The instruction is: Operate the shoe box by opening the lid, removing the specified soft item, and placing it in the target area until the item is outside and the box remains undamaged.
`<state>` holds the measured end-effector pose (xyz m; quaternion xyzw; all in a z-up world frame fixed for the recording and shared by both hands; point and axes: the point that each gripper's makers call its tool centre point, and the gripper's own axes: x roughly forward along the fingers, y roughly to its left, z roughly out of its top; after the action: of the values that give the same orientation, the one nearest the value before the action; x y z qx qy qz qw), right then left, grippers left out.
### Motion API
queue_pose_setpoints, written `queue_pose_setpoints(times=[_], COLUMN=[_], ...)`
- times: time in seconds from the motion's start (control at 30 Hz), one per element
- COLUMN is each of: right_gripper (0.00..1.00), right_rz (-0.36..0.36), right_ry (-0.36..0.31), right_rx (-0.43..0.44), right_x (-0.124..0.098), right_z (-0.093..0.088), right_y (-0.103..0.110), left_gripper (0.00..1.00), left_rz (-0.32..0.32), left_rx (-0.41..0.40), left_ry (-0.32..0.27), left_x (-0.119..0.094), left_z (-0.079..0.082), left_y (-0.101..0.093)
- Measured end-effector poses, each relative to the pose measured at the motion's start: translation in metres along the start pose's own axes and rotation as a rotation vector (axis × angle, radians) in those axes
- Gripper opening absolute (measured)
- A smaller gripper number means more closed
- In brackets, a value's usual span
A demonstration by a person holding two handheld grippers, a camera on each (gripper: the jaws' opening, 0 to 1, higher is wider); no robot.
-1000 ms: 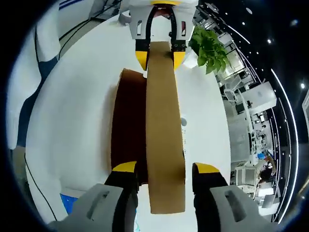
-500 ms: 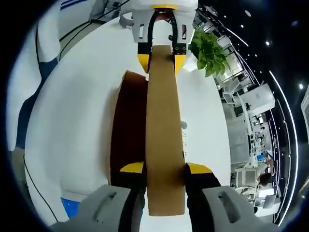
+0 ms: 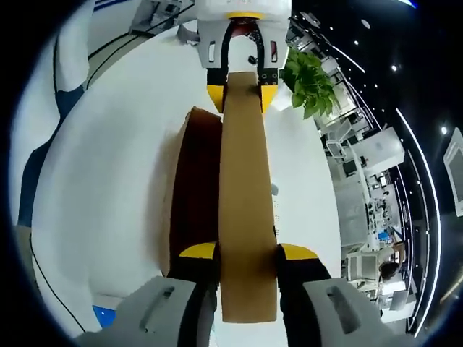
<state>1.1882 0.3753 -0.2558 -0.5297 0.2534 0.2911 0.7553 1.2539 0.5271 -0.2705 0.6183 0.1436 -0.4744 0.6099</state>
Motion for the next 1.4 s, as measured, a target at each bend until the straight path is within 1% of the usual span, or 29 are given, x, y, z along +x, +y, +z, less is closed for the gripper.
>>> queue_pose_setpoints(times=[0.1, 0.17, 0.23, 0.3, 0.47, 0.6, 0.63, 0.67, 0.7, 0.77, 0.97, 1.1, 1.13, 1.17, 1.3, 1.37, 1.4], right_gripper=[0.31, 0.31, 0.31, 0.31, 0.31, 0.31, 0.31, 0.31, 0.31, 0.31, 0.31, 0.31, 0.31, 0.31, 0.31, 0.31, 0.31], right_rz=[-0.018, -0.025, -0.042, -0.049, -0.072, -0.083, -0.081, -0.071, -0.076, -0.088, -0.129, -0.137, -0.138, -0.137, -0.134, -0.133, -0.122], right_ry=[-0.006, -0.022, -0.026, -0.031, -0.018, -0.012, -0.014, -0.021, -0.026, -0.026, -0.032, -0.028, -0.027, -0.025, -0.026, -0.026, -0.024], right_rx=[-0.001, 0.022, 0.0, 0.007, 0.01, -0.003, 0.003, 0.032, 0.036, 0.015, 0.001, -0.012, -0.013, -0.02, -0.02, -0.02, -0.022], right_x=[0.0, -0.001, -0.002, -0.002, 0.001, 0.003, 0.004, 0.005, 0.005, 0.006, 0.008, 0.009, 0.009, 0.01, 0.01, 0.011, 0.013], right_z=[0.001, 0.002, 0.002, 0.003, 0.002, 0.002, 0.002, 0.001, 0.001, 0.0, 0.001, 0.001, 0.0, -0.001, -0.001, -0.001, -0.002], right_y=[0.004, 0.006, 0.011, 0.013, 0.019, 0.024, 0.024, 0.027, 0.026, 0.029, 0.032, 0.034, 0.034, 0.035, 0.037, 0.038, 0.041], left_gripper=[0.32, 0.32, 0.32, 0.32, 0.32, 0.32, 0.32, 0.32, 0.32, 0.32, 0.32, 0.32, 0.33, 0.33, 0.34, 0.37, 0.38], left_rz=[0.024, 0.036, 0.048, 0.058, 0.085, 0.096, 0.1, 0.104, 0.111, 0.12, 0.15, 0.165, 0.164, 0.156, 0.16, 0.153, 0.144], left_rx=[0.009, 0.011, 0.016, 0.021, 0.043, 0.024, 0.018, 0.019, 0.019, 0.015, 0.032, 0.024, 0.009, -0.025, -0.023, -0.016, -0.023], left_ry=[-0.002, -0.002, -0.011, -0.014, -0.015, -0.017, -0.02, -0.023, -0.024, -0.032, -0.034, -0.039, -0.044, -0.054, -0.038, -0.028, -0.026], left_x=[-0.002, 0.002, 0.0, 0.0, 0.0, -0.001, -0.001, -0.001, 0.0, -0.002, -0.001, 0.001, 0.002, 0.003, 0.006, 0.008, 0.009], left_z=[0.001, -0.003, -0.002, -0.002, -0.001, 0.0, 0.0, 0.0, 0.0, 0.001, 0.0, -0.001, -0.001, 0.0, -0.005, -0.008, -0.009], left_y=[-0.004, -0.006, -0.009, -0.011, -0.016, -0.022, -0.023, -0.025, -0.026, -0.027, -0.029, -0.031, -0.031, -0.034, -0.035, -0.038, -0.04])
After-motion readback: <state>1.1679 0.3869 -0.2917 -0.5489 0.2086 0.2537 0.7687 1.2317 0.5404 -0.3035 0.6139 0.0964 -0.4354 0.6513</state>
